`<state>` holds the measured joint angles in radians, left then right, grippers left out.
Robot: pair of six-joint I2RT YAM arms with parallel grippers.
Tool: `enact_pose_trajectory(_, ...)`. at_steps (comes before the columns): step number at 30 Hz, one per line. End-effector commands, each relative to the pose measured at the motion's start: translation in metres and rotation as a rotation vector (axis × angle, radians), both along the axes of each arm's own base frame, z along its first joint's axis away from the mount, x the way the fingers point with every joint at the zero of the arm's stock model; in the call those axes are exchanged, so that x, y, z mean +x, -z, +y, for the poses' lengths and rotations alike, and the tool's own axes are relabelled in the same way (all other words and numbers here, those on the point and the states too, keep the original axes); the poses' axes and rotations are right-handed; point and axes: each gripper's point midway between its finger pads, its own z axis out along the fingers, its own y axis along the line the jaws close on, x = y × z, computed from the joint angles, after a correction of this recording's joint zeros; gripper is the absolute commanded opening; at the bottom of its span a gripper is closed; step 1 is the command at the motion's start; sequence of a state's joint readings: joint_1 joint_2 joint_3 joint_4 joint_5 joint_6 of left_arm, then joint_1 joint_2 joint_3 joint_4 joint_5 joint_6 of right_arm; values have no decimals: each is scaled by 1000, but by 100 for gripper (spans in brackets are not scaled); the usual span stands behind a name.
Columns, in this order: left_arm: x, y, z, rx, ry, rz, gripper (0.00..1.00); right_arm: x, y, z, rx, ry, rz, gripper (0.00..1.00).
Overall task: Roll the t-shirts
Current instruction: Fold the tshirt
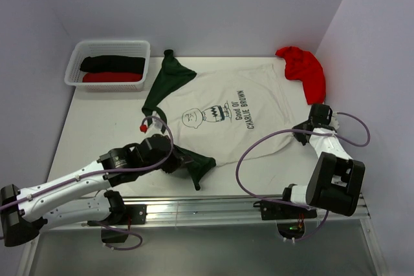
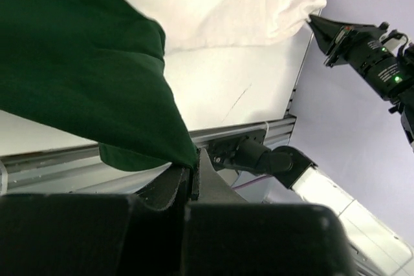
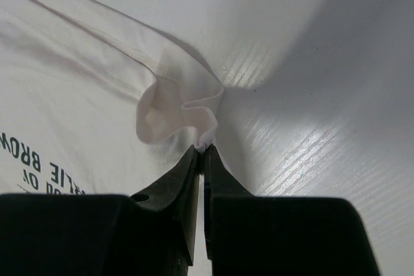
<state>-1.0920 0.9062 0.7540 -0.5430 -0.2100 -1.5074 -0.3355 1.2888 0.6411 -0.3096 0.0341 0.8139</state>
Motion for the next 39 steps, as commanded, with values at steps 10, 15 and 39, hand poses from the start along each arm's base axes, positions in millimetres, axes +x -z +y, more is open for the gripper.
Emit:
enact_pose_trajectory(10,31,-47,14,14,-4,-100,0,20,-14,-1,-16,-4,12,0)
enact_pose_trajectory(15,39,-53,20,19,-10,-107,0,18,-19,-1,-8,8,23,0)
enact_pose_trajectory(39,15,-28,28,-42,51,-61,0,-60,12,-23,-45,179,55,8)
